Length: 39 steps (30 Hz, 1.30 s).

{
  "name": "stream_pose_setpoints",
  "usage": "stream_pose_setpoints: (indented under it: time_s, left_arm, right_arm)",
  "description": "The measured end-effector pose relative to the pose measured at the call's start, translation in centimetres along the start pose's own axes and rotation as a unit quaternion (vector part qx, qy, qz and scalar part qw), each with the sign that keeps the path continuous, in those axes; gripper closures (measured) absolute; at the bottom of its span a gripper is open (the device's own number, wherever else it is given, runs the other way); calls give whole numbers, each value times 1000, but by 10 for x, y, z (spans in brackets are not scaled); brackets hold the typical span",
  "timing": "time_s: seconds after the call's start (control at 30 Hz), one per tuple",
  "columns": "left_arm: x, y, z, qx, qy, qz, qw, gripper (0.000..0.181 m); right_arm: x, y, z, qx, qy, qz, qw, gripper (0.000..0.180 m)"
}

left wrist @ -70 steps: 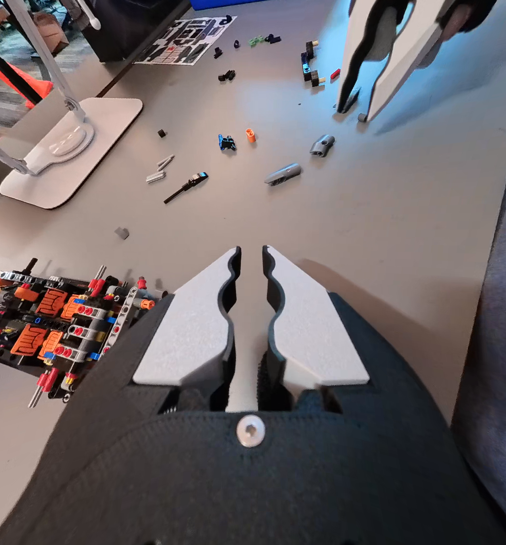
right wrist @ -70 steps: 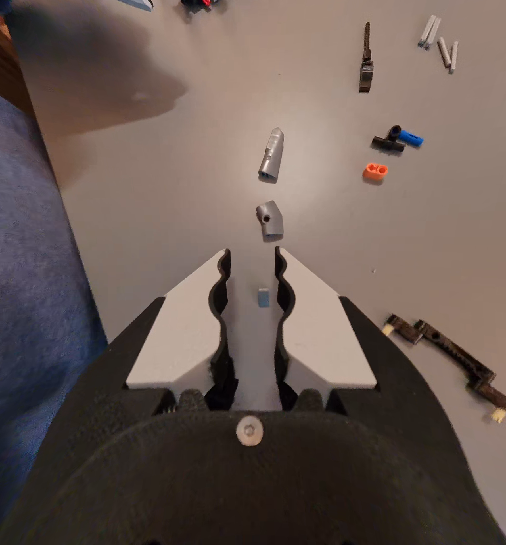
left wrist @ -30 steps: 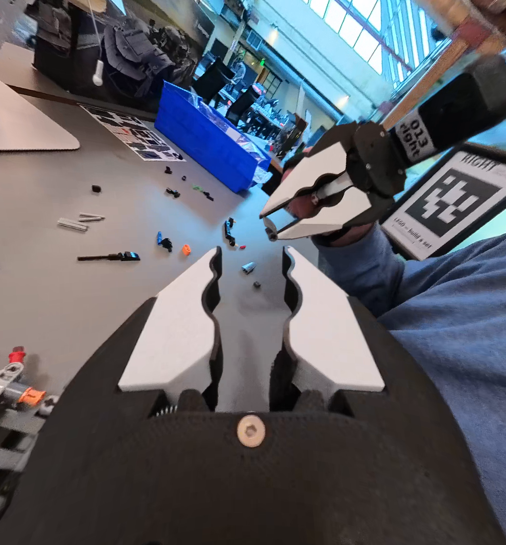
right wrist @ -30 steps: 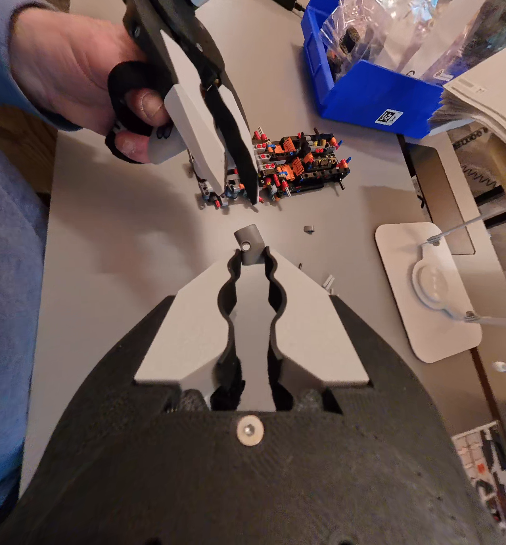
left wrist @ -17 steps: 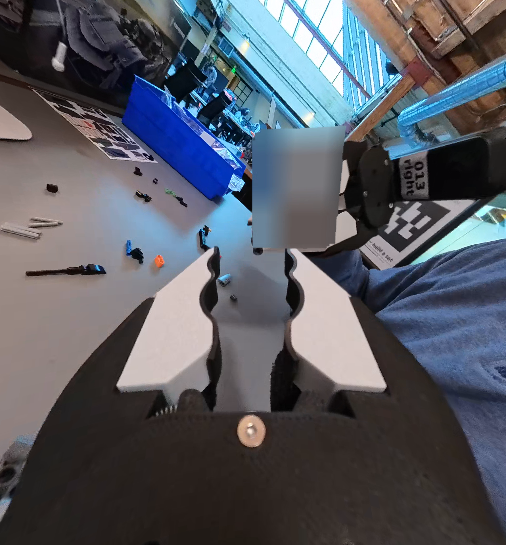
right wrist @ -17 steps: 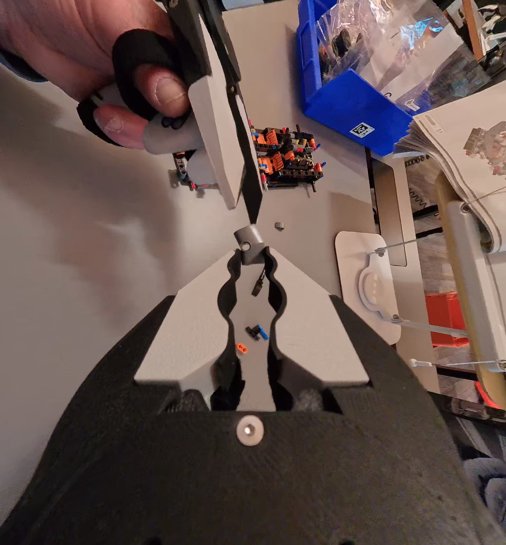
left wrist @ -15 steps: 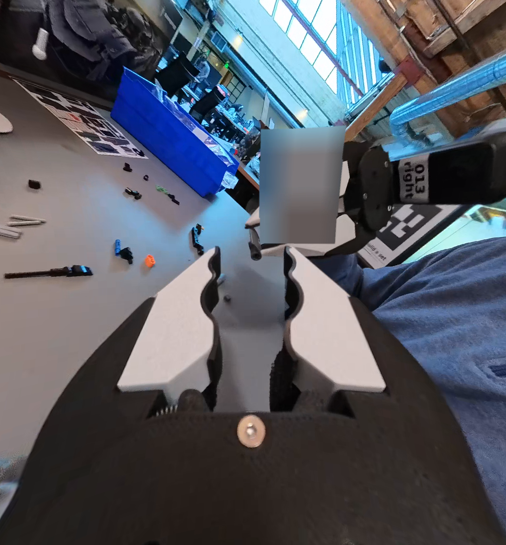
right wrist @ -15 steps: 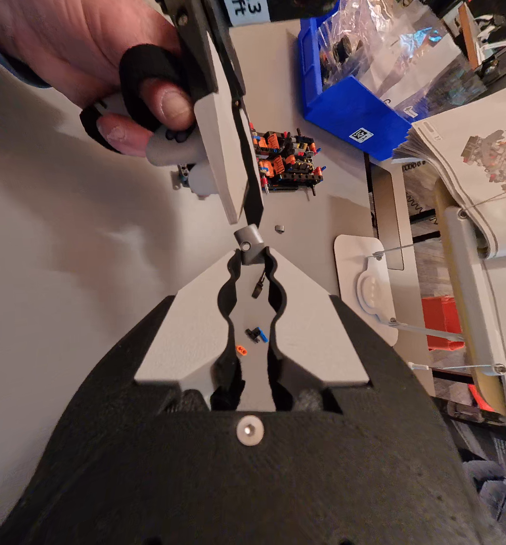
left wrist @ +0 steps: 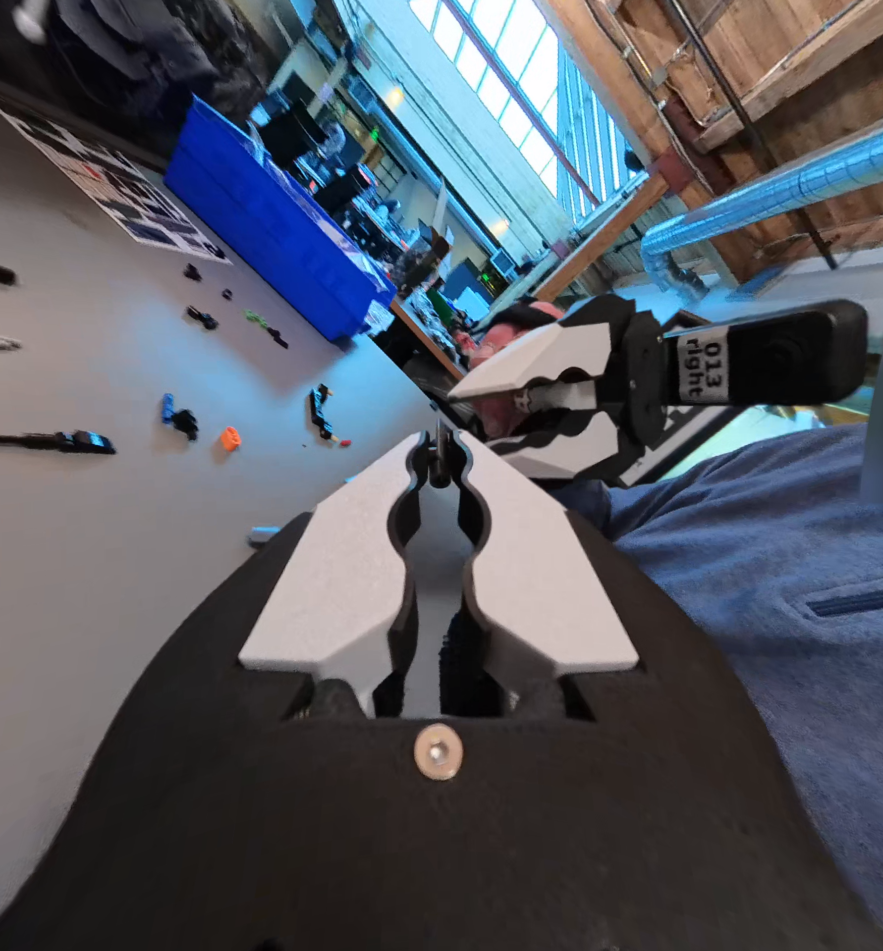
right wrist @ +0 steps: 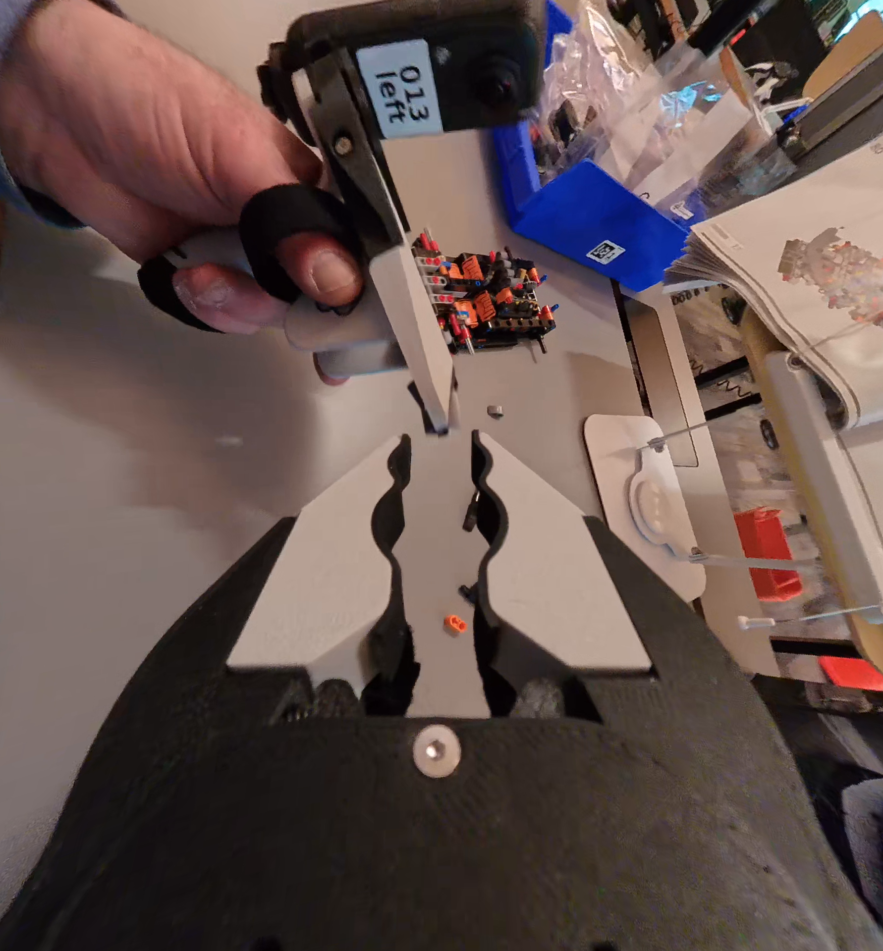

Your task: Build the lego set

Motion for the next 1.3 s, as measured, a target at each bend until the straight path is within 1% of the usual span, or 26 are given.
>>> stream_pose_setpoints:
  time_s: [0.03, 0.1, 0.13, 0.23, 0.3, 0.37, 0.47, 0.6, 0.87, 1.1, 1.17, 1.2, 1.3]
  left_arm:
    - [-5, 3, -3, 5, 9, 1, 1000, 175]
    - [-17, 6, -10, 21, 37, 0, 999, 176]
    - [-24, 7, -13, 23, 48, 4, 999, 176]
    - [-39, 6, -23, 23, 74, 14, 997, 176]
    - [-47, 6, -27, 21, 83, 22, 996, 176]
    - [-52, 6, -30, 22, 91, 28, 995, 176]
    - [-58, 7, -36, 20, 93, 34, 995, 176]
    - [-65, 9, -42, 11, 86, 48, 995, 176]
    - [-72, 9, -48, -6, 80, 63, 995, 176]
    - [-72, 9, -48, -9, 76, 65, 995, 176]
    - [-72, 9, -47, -7, 75, 64, 995, 176]
    - [-72, 10, -46, -4, 74, 65, 995, 176]
    - [-71, 14, -43, 0, 67, 71, 995, 176]
  right_arm:
    - [-1, 0, 6, 17, 3, 6, 1000, 159]
    - [3, -8, 23, 78, 17, 0, 997, 161]
    - [11, -19, 35, 113, 21, -18, 993, 163]
    - [45, -51, 64, 216, 39, -53, 974, 167]
    - [69, -68, 80, 254, 37, -67, 964, 173]
    - [91, -82, 91, 281, 37, -84, 955, 173]
    - [118, -98, 99, 288, 32, -110, 951, 173]
    - [137, -111, 106, 293, 31, -134, 946, 175]
    - [149, -121, 101, 286, 46, -159, 944, 176]
    - [151, -120, 102, 290, 52, -158, 943, 178]
    - [149, -117, 101, 291, 53, -146, 944, 179]
    - [145, -111, 99, 294, 59, -127, 946, 179]
    - [122, -89, 95, 283, 61, -87, 953, 179]
Point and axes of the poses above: each gripper's, where its closed fingertips meet, x out along the fingers, y out of its top, z = x × y across the jaws, the point moved 2 cm from there along -x, back along the fingers, and after that the axes turned 12 degrees about x, right-handed, at the moved point
